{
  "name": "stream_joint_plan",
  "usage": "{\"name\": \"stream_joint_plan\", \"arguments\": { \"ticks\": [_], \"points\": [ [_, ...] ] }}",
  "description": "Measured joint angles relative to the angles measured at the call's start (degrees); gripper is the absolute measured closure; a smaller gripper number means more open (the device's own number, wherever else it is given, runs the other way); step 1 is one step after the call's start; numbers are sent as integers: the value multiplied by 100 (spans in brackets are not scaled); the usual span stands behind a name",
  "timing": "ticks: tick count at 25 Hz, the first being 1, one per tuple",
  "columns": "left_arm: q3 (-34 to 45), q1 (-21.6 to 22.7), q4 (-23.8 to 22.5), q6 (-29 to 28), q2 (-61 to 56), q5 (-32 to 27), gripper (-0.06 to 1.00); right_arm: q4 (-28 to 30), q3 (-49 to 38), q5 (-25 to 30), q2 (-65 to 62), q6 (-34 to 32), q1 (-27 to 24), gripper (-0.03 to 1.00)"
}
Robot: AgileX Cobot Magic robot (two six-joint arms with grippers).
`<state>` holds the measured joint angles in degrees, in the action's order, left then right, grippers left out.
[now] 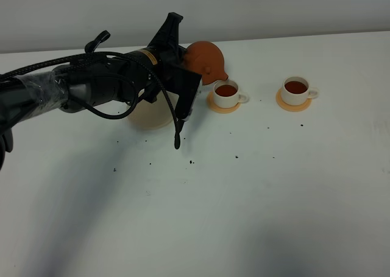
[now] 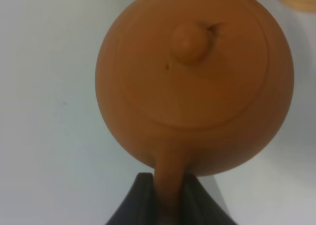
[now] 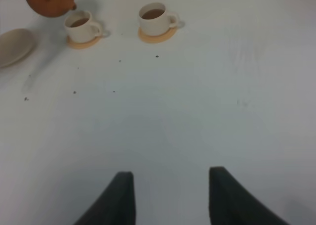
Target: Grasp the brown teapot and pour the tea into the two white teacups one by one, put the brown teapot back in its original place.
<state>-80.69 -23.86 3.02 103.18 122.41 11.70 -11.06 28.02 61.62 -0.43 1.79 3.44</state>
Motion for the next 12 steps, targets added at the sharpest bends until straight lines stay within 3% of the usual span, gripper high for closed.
{"name": "stream_joint_plan", "arguments": {
  "ticks": [6, 12],
  "points": [
    [0, 20, 143, -380, -110, -293, 82, 0, 0, 0, 0, 0, 0, 61],
    [0, 264, 744, -950, -717, -1026, 82, 0, 0, 0, 0, 0, 0, 61]
  ]
}}
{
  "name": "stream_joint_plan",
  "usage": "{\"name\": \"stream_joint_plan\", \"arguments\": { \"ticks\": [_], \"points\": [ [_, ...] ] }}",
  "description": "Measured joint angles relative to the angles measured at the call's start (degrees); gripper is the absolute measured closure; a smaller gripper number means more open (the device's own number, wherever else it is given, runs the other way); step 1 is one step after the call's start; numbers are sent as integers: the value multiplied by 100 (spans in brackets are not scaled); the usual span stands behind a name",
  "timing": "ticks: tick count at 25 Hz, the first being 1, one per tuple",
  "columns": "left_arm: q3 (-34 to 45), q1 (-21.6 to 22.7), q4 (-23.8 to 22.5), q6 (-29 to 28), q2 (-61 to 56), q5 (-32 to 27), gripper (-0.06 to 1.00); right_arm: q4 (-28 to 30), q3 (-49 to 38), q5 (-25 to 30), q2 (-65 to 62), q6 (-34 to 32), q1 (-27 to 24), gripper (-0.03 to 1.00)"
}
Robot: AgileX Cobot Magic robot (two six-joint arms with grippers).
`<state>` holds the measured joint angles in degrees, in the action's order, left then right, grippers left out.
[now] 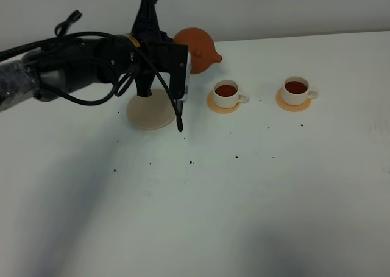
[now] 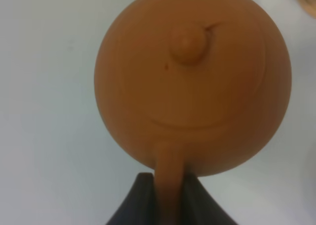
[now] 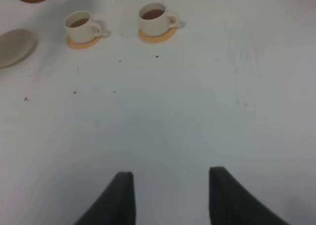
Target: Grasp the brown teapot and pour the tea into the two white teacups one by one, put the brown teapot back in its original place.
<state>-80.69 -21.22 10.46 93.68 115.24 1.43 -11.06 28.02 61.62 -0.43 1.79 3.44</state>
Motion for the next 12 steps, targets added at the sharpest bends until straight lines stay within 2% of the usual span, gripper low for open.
{"name": "stream_joint_plan", "arguments": {
  "ticks": [2, 5, 12],
  "points": [
    [0, 117, 203, -368, -223, -396, 82, 0, 0, 0, 0, 0, 0, 61],
    [0, 316, 318, -1362, -493, -1032, 82, 0, 0, 0, 0, 0, 0, 61],
    [0, 592, 151, -3673, -618, -2177, 82, 0, 0, 0, 0, 0, 0, 61]
  ]
}}
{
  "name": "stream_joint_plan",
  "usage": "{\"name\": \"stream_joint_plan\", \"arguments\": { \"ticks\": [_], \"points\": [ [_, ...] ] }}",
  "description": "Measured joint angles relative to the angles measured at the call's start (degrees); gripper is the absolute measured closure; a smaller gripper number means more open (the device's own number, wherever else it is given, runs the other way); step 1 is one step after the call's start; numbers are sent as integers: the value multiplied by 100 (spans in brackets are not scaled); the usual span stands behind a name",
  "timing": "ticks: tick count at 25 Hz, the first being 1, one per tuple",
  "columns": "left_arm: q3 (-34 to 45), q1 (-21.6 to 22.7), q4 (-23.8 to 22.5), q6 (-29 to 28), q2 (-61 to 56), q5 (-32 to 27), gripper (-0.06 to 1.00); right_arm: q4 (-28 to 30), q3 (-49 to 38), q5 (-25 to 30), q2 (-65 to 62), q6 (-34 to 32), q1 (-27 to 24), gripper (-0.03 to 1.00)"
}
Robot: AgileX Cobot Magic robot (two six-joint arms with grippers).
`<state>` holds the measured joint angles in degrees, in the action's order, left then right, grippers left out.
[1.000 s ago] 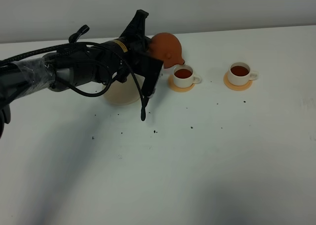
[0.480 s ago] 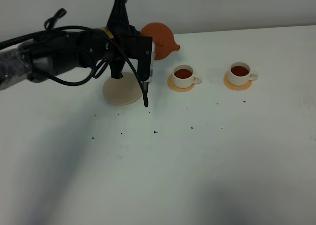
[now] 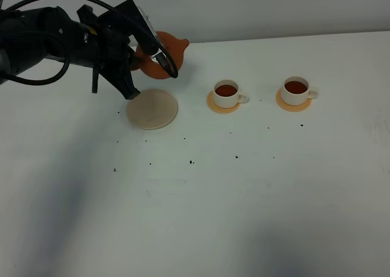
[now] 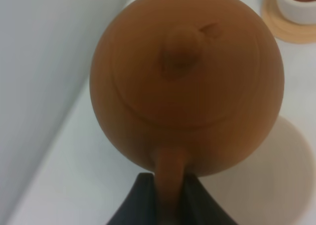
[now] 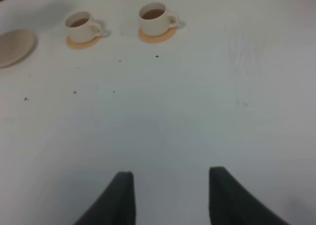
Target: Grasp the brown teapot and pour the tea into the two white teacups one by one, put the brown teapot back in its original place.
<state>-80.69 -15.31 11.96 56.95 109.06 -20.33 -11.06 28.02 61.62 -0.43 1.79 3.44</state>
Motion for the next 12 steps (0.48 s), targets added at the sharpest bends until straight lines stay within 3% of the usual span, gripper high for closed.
{"name": "stream_joint_plan", "arguments": {
  "ticks": [7, 12],
  "points": [
    [0, 80, -227, -1857, 28, -525, 82, 0, 0, 0, 0, 0, 0, 61],
    [458, 125, -229, -2360, 68, -211, 82, 0, 0, 0, 0, 0, 0, 61]
  ]
}}
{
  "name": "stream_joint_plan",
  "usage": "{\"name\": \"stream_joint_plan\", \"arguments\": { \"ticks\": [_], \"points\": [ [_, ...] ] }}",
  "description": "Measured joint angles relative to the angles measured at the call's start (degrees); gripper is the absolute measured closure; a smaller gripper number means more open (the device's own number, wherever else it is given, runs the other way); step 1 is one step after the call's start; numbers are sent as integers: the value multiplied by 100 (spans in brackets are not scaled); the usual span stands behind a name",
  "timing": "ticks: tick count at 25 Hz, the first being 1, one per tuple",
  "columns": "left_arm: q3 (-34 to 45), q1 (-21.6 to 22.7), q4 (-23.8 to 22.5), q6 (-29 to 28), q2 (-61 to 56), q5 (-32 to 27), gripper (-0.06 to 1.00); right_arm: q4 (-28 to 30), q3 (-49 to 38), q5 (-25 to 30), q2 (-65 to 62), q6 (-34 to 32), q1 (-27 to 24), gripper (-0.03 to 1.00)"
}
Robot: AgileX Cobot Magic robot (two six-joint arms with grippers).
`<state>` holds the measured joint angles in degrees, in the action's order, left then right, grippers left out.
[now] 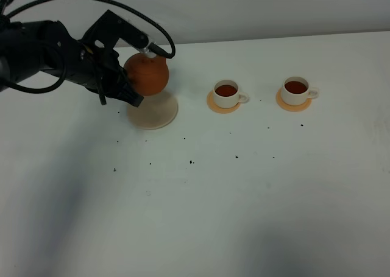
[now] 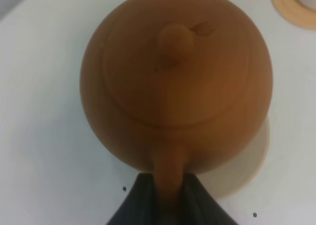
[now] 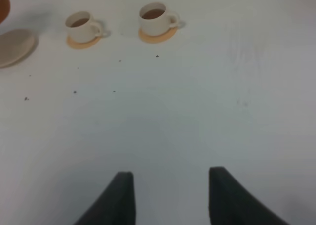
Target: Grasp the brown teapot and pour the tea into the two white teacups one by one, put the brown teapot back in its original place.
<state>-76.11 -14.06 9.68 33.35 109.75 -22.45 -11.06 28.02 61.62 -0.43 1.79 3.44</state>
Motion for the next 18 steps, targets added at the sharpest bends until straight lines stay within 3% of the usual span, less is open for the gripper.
{"name": "stream_joint_plan", "arguments": {
  "ticks": [5, 18],
  "points": [
    [493, 0, 93, -62, 76, 478, 82, 0, 0, 0, 0, 0, 0, 61],
    [546, 0, 174, -76, 458, 618, 82, 0, 0, 0, 0, 0, 0, 61]
  ]
}}
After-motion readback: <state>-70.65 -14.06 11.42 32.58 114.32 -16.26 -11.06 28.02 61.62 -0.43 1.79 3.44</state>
